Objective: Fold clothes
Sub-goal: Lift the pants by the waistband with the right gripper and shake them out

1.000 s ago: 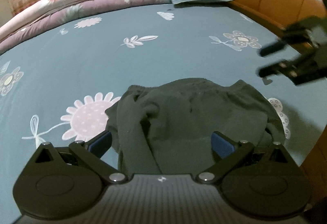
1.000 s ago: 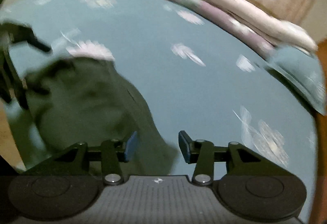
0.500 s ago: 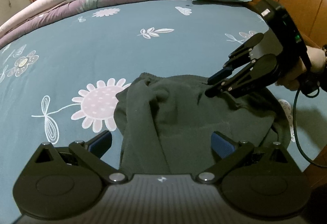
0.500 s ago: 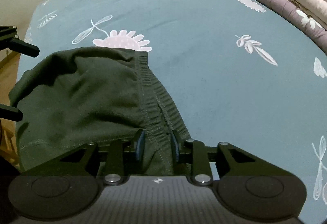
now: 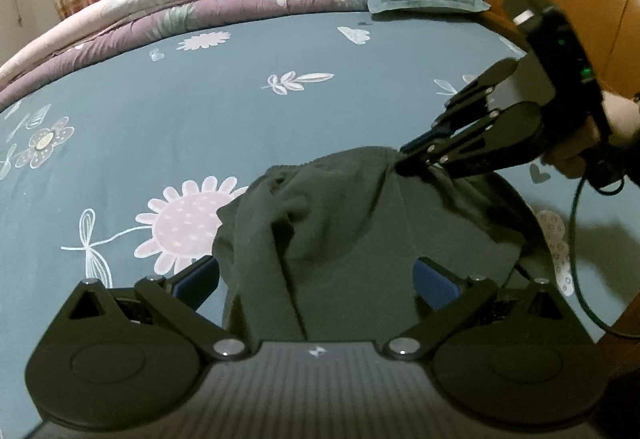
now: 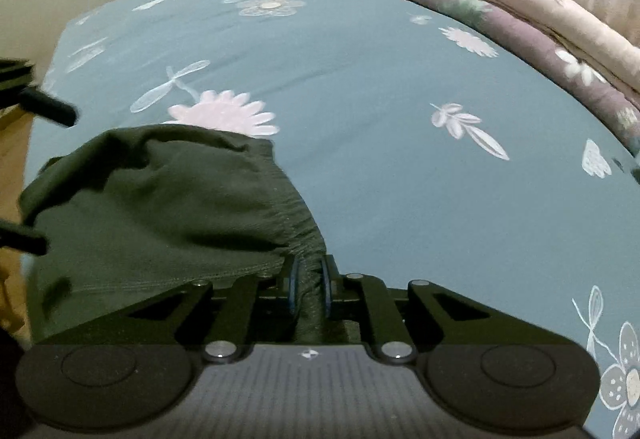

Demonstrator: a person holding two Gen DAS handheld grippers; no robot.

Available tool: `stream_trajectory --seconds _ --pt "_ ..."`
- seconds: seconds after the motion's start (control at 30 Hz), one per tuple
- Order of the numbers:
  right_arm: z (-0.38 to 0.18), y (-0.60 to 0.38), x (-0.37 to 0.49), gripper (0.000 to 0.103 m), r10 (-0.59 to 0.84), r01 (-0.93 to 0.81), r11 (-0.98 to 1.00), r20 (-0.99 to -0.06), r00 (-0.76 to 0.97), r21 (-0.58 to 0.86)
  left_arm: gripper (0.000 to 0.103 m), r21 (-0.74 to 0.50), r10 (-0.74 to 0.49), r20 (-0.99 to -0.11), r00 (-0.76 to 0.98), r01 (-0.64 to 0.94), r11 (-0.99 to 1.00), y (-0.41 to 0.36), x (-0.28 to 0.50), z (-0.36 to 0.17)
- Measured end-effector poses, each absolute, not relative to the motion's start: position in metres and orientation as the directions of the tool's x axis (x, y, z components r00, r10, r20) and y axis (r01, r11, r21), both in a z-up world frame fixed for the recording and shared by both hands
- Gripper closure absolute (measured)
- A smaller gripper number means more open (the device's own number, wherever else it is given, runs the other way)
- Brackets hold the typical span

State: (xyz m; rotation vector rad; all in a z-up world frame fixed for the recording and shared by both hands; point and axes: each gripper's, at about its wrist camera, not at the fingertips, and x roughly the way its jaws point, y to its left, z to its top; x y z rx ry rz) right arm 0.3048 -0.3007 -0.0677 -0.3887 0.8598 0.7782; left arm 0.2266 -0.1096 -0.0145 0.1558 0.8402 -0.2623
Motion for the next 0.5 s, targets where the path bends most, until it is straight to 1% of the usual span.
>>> stream_trajectory --seconds 0.07,0.1,0.13,0.17,0.2,0.23,0.27,0.33,0.47,0.5 --pt "-0.079 -0.300 0.314 0.083 0.450 -0.744 0.667 -0.816 0.363 0.037 0.001 0.031 -0.165 -0.755 0.634 0.286 0.958 -0.110 0.227 -0.016" --pt "-0.083 -0.300 0.317 0.082 0.453 -0.746 0.664 -0.823 0.342 0.056 0.001 0.032 -0.162 -0.759 0.630 0.285 0.958 -0.111 0.226 -0.017" --pt "-0.084 -0.301 0.318 0.079 0.463 -0.749 0.659 -0.822 0.332 0.068 0.001 0.031 -0.161 -0.762 0.628 0.283 0.959 -0.110 0.226 -0.018" --pt "-0.083 -0.304 0.320 0.069 0.475 -0.749 0.658 -0.813 0.336 0.076 0.001 0.029 -0.160 -0.764 0.625 0.282 0.959 -0.110 0.225 -0.019" --pt "-0.082 -0.306 0.322 0.063 0.491 -0.750 0.655 -0.805 0.332 0.089 0.001 0.027 -0.158 -0.766 0.623 0.277 0.960 -0.108 0.225 -0.020" --pt "-0.080 -0.310 0.326 0.052 0.511 -0.753 0.648 -0.797 0.321 0.112 0.001 0.025 -0.156 -0.768 0.621 0.272 0.962 -0.107 0.224 -0.021" --pt "-0.079 -0.313 0.330 0.047 0.530 -0.754 0.644 -0.788 0.313 0.133 0.001 0.023 -0.153 -0.770 0.619 0.266 0.964 -0.106 0.225 -0.022" --pt "-0.084 -0.319 0.346 0.044 0.560 -0.742 0.640 -0.783 0.271 0.200 0.001 0.019 -0.145 -0.774 0.616 0.252 0.967 -0.103 0.225 -0.023" --pt "-0.105 -0.328 0.375 0.043 0.621 -0.701 0.612 -0.772 0.139 0.366 0.001 0.015 -0.139 -0.784 0.605 0.242 0.970 -0.101 0.223 -0.026" --pt "-0.109 -0.329 0.378 0.040 0.638 -0.694 0.597 -0.763 0.107 0.402 0.001 0.014 -0.139 -0.786 0.602 0.243 0.970 -0.100 0.223 -0.026"
